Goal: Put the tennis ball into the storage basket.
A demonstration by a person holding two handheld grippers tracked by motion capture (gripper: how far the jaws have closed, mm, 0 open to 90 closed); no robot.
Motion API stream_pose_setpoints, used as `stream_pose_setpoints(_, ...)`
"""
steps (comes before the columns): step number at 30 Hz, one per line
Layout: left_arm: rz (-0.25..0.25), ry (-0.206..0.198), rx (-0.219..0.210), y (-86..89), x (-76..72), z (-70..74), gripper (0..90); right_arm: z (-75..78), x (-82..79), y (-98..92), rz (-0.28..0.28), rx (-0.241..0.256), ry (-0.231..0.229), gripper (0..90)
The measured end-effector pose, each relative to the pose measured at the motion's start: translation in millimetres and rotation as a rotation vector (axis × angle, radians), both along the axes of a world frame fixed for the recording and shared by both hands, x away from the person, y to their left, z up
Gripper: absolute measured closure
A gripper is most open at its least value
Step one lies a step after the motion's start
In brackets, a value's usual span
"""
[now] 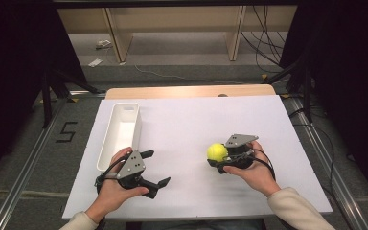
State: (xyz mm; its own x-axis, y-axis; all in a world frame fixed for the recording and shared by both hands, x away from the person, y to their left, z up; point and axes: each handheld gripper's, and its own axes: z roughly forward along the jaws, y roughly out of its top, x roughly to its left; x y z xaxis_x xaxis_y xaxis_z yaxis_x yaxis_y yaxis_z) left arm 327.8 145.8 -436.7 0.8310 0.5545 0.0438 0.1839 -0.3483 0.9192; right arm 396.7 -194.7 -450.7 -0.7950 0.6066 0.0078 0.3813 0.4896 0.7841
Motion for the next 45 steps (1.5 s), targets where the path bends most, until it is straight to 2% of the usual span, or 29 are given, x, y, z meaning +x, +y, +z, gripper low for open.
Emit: stream_pose_setpoints(45, 0.001, -0.001, 0.005, -0.3, 0.0, -0.6, 0.0, 8.7, 8.7, 13.3, -0.007, 0.032, -0.029, 26.8)
